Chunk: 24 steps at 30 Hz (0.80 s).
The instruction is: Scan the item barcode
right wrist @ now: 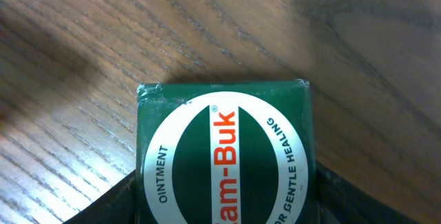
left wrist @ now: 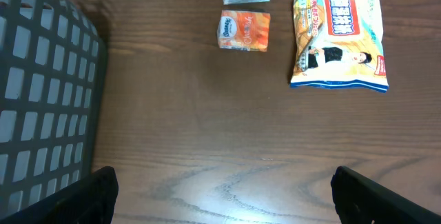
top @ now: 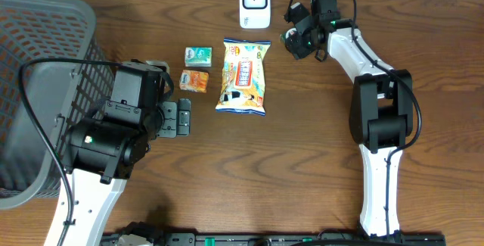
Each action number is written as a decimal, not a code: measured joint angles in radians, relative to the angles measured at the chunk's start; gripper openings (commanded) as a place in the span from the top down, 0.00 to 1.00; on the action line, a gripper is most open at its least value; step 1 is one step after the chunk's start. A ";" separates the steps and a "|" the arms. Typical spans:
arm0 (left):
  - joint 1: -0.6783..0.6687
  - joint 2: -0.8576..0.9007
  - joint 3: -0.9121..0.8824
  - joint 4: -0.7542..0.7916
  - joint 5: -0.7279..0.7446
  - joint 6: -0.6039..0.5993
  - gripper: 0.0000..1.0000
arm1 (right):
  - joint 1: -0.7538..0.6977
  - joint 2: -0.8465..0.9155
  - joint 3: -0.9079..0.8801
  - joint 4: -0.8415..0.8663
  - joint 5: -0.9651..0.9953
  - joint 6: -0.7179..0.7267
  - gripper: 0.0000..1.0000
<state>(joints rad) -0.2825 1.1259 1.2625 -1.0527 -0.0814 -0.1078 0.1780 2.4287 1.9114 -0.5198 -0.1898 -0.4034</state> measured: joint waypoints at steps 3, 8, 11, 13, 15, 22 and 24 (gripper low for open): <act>0.000 0.000 0.000 0.000 0.000 0.000 0.02 | 0.000 0.000 0.000 0.000 0.000 0.017 0.35; 0.000 0.000 0.000 0.000 0.000 0.000 0.02 | 0.000 0.000 -0.002 0.002 0.015 0.098 0.36; 0.000 0.000 0.000 0.000 0.000 0.000 0.02 | 0.000 0.000 -0.003 0.006 0.043 0.154 0.39; 0.000 0.000 0.000 0.000 0.000 0.000 0.02 | -0.002 0.000 -0.003 0.009 0.061 0.188 0.41; 0.000 0.000 0.000 0.000 0.000 0.000 0.02 | -0.008 -0.002 -0.003 0.008 0.079 0.225 0.41; 0.000 0.000 0.000 0.000 0.000 0.000 0.02 | -0.076 -0.034 -0.010 -0.046 0.142 0.334 0.41; 0.000 0.000 0.000 0.000 0.000 0.000 0.02 | -0.112 -0.051 -0.010 -0.076 0.166 0.367 0.41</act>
<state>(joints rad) -0.2825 1.1259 1.2625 -1.0527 -0.0814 -0.1078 0.0658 2.3779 1.9015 -0.5957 -0.0235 -0.0368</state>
